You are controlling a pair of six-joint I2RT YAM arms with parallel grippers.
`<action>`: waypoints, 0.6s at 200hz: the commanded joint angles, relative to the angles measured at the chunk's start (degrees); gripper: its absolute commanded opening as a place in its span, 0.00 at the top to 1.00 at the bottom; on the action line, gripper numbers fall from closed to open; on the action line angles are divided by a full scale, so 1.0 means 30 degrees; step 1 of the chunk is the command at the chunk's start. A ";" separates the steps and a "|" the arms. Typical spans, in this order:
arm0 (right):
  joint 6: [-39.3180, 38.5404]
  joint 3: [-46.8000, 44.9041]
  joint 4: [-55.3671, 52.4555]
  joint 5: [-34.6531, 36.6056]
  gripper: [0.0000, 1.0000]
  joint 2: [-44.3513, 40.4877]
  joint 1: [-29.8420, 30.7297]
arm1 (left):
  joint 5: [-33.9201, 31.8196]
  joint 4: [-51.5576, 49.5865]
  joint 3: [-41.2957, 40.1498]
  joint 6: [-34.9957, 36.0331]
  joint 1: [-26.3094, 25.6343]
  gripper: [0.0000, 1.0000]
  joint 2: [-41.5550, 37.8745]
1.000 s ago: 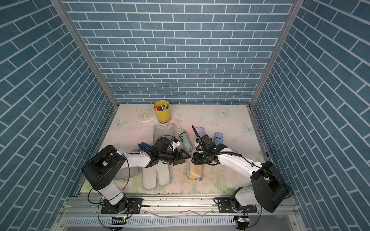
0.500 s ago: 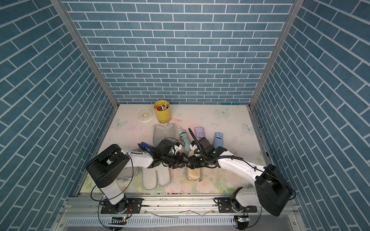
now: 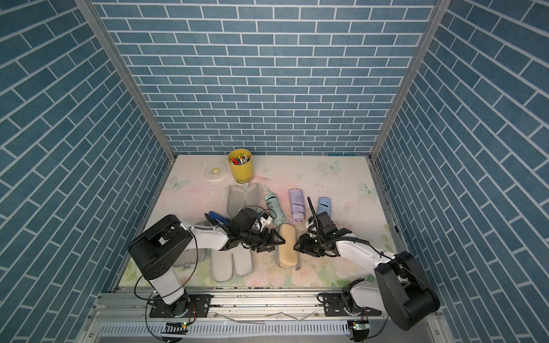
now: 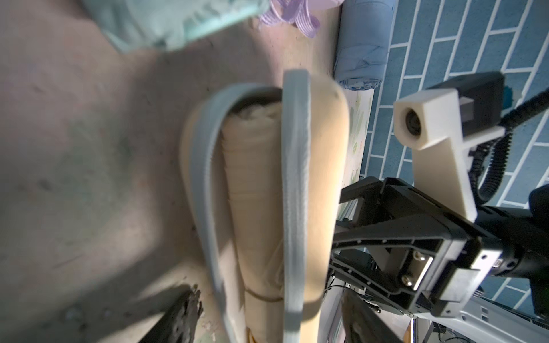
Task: Put umbrellas into zippered umbrella sleeves
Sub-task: Pick up the umbrella sleeve at the center of the board.
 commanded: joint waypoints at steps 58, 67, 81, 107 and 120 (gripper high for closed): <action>0.0168 0.0235 0.1149 -0.0803 0.47 0.0506 0.0644 | 0.0444 0.4642 -0.1400 -0.2718 0.0092 0.63 0.1685; -0.0057 0.0015 0.1012 -0.1328 0.43 0.0180 0.0381 | 0.0548 0.5690 -0.1627 -0.3250 0.0222 0.70 0.1879; -0.0467 -0.0164 0.0474 -0.1601 0.40 -0.0389 -0.0082 | 0.0798 0.7554 -0.1597 -0.3976 0.0281 0.81 0.2250; -0.0480 -0.0320 0.0761 -0.2943 0.34 -0.1291 -0.1161 | 0.0985 0.9013 -0.1109 -0.4647 0.0392 0.93 0.1909; -0.0066 -0.0325 0.1613 -0.4403 0.30 -0.1433 -0.1645 | 0.0974 0.8960 -0.0917 -0.4654 0.0707 0.95 0.1157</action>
